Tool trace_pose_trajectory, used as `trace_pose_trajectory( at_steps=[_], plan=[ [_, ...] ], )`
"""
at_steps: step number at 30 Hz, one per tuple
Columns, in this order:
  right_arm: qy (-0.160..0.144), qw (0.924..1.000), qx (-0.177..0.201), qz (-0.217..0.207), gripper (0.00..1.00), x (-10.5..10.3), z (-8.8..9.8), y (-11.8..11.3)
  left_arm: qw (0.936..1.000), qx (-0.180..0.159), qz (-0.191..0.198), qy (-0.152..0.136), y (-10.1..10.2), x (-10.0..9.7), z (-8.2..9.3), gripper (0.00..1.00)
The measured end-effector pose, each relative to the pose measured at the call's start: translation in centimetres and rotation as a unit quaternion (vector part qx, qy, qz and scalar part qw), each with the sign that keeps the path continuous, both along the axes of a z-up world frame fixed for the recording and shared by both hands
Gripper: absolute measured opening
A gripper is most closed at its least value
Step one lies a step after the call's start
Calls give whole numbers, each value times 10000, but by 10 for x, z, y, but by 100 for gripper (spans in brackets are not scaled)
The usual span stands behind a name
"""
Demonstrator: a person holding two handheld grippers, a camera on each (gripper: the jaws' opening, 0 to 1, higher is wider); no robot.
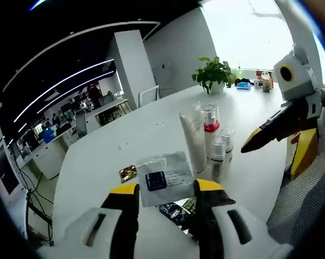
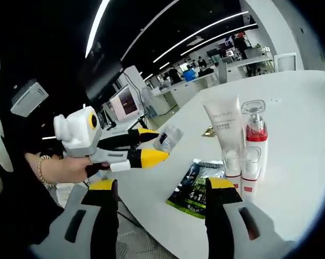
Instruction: Arrange the skincare products in the storage area until every visible bottle or jar stands upright without overlapping.
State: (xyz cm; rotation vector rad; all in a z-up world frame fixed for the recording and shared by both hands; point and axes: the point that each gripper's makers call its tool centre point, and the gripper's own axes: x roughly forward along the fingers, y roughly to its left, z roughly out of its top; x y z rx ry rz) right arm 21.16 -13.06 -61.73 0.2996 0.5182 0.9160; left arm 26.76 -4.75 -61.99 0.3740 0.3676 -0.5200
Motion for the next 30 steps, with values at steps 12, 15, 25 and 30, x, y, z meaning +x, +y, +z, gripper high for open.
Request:
trace_pose_trajectory(
  at_steps=[12,15,25,30],
  plan=[
    [49,9998,158,-83,45,17,4,11,9995,90,-299,-72,-11,-29,7,37],
    [67,9997,185,-126,40,23,5,12,9993,92,-354,-96,-13,-35,9,38],
    [167,9993,329,6,25,24,8,25,9979,254,-561,-225,-20,-46,15,38],
    [240,9988,397,138,17,19,8,30,9973,220,-651,-258,-24,-49,18,38]
  ],
)
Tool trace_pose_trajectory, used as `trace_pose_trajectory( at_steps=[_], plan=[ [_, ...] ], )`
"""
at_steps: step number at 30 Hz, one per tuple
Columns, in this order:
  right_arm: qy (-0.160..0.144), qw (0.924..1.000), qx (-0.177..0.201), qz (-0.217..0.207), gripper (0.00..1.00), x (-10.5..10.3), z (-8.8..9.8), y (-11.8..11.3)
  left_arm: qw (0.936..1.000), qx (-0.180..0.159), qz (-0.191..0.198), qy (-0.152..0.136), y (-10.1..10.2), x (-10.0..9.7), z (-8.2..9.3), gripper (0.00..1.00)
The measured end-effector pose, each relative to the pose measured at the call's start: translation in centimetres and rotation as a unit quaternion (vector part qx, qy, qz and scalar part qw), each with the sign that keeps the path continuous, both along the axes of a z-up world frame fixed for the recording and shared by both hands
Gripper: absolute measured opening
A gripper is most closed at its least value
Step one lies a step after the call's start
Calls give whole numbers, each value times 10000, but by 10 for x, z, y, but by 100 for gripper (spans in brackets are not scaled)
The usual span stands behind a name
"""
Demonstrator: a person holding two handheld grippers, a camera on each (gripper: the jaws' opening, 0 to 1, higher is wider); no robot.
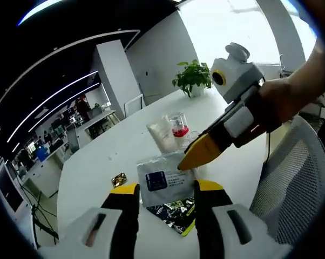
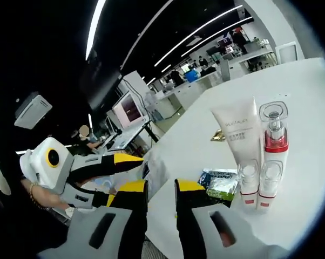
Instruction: Arrange the skincare products in the storage area until every visible bottle or jar stands upright without overlapping.
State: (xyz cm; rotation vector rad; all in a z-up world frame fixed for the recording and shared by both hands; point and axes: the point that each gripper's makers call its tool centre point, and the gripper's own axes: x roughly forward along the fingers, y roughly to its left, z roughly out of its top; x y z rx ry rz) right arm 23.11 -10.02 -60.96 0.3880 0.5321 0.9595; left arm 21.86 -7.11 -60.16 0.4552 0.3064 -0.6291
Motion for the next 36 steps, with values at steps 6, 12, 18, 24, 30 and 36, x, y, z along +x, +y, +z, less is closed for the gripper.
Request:
trace_pose_trajectory(
  at_steps=[6,12,18,24,30,36],
  plan=[
    [38,9996,223,144,3,-4,6,4,9998,-159,-32,127,-2,-4,-2,37],
    [1,9992,316,257,1,-9,10,6,9990,-354,6,274,0,-4,-4,39],
    [70,9995,240,202,1,-8,8,1,9945,-879,16,576,7,-7,1,43],
    [69,9989,315,353,1,-10,11,3,9624,-2315,38,1421,20,-10,8,41],
    [74,9957,570,732,1,-23,24,16,9441,-2769,-223,1775,31,-16,14,36],
    [169,9906,932,991,1,-33,38,29,9016,-3698,-347,2215,37,-26,25,30]
  ],
)
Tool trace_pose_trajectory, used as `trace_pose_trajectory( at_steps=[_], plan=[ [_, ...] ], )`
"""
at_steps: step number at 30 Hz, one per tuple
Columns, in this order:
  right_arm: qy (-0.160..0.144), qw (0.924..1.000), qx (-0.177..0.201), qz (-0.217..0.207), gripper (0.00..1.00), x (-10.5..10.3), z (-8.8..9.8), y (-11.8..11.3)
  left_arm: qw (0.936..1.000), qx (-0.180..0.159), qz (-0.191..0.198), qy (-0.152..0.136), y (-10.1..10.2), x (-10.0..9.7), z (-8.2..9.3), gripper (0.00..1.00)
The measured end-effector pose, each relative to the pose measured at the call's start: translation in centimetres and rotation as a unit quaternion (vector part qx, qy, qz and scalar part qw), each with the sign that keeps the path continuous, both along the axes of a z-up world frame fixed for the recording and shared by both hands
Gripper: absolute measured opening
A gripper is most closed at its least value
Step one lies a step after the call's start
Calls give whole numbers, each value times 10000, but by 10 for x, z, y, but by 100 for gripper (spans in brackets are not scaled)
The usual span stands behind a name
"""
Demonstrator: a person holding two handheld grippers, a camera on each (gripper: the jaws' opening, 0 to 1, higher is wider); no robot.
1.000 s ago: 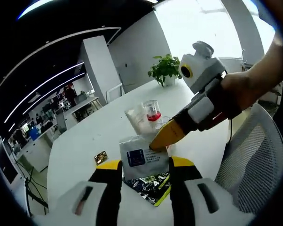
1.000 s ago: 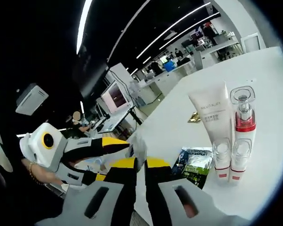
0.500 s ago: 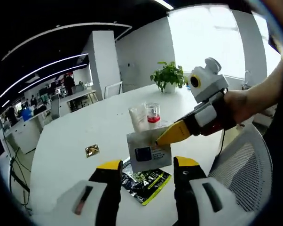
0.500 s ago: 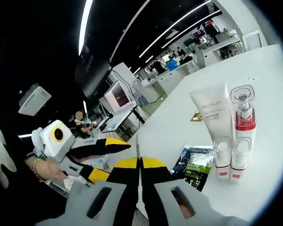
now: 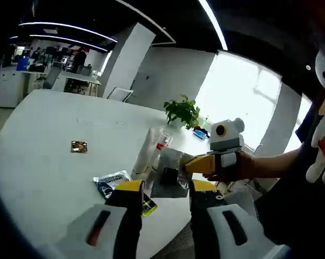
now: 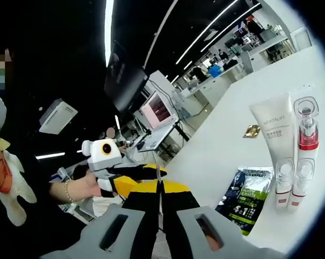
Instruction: Arrange the skincare products in the storage area until every visible bottle or jar stands upright without overlapping.
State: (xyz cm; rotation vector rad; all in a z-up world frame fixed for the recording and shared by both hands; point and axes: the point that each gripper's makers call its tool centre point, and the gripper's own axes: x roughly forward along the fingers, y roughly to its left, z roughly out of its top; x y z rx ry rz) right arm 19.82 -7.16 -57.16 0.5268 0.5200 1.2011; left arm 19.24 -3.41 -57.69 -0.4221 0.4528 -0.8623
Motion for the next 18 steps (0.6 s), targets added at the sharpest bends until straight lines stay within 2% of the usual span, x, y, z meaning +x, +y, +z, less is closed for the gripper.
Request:
trace_pose_trajectory(
  at_steps=[1,5,9,11,12,14,18],
  plan=[
    [0,10000,21,27,1,-1,2,2,9999,-128,-33,48,1,-2,1,29],
    [72,9998,141,124,1,-6,6,7,9996,-249,29,92,7,-6,0,20],
    [122,9995,205,192,1,-11,9,11,9995,-262,23,159,6,-10,-2,14],
    [133,9996,185,162,1,-13,10,12,9996,-218,98,157,8,-10,-3,15],
    [136,9997,173,127,1,-13,10,12,9994,-261,93,205,7,-11,-3,11],
    [135,9999,81,40,1,-10,7,10,9973,-495,183,507,5,-14,-1,6],
    [23,9999,-102,-101,2,-5,2,9,9937,-691,272,837,2,-17,-2,4]
  ],
)
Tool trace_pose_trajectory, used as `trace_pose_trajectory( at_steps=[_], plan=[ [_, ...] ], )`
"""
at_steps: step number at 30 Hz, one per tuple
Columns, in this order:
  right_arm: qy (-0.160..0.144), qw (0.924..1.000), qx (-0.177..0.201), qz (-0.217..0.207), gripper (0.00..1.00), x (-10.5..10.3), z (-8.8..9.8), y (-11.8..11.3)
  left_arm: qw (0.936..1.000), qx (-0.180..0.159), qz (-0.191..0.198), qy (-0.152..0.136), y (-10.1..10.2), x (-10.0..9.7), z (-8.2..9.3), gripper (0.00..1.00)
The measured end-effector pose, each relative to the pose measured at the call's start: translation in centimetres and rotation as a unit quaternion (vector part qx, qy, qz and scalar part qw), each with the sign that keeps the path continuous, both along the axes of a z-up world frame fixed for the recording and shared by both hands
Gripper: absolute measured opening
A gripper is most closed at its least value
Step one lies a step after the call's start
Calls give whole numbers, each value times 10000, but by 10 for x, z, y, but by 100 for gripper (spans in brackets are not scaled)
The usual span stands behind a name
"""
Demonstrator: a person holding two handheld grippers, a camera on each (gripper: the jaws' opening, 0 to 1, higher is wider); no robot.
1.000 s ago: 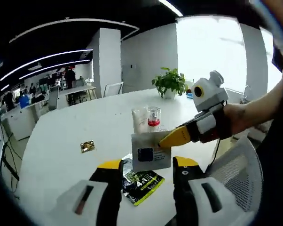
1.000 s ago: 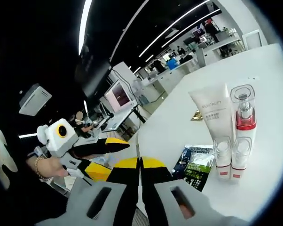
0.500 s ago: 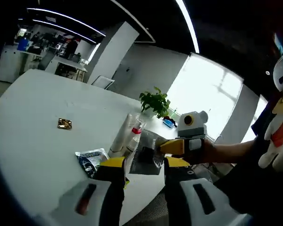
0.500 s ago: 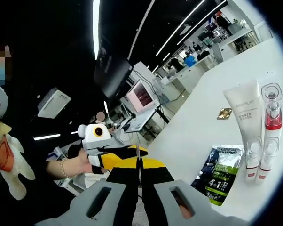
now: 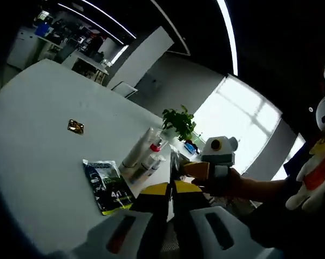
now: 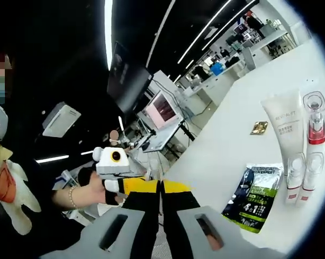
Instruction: Arrange the skincare products in the storage area until every visible bottle or jar stands upright without overlapping.
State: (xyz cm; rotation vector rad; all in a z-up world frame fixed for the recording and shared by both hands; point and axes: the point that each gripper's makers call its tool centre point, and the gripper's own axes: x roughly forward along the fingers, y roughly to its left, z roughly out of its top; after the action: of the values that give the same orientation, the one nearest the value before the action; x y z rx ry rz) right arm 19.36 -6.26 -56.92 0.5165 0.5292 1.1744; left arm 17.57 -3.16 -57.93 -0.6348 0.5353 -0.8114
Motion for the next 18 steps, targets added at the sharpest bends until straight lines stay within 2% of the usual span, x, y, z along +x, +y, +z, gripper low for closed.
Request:
trace_pose_trajectory(
  at_steps=[2,8,15,18],
  plan=[
    [-79,9999,-88,-113,4,5,-2,-1,9990,-299,157,287,0,0,1,4],
    [-318,9989,-258,-231,6,11,3,3,9922,-923,524,648,6,-3,5,3],
    [-613,9962,-581,-204,4,11,-1,11,9895,-1024,643,794,12,-6,0,3],
    [-870,9939,-627,-252,2,12,1,13,9880,-1085,661,877,13,-8,-2,3]
  ],
)
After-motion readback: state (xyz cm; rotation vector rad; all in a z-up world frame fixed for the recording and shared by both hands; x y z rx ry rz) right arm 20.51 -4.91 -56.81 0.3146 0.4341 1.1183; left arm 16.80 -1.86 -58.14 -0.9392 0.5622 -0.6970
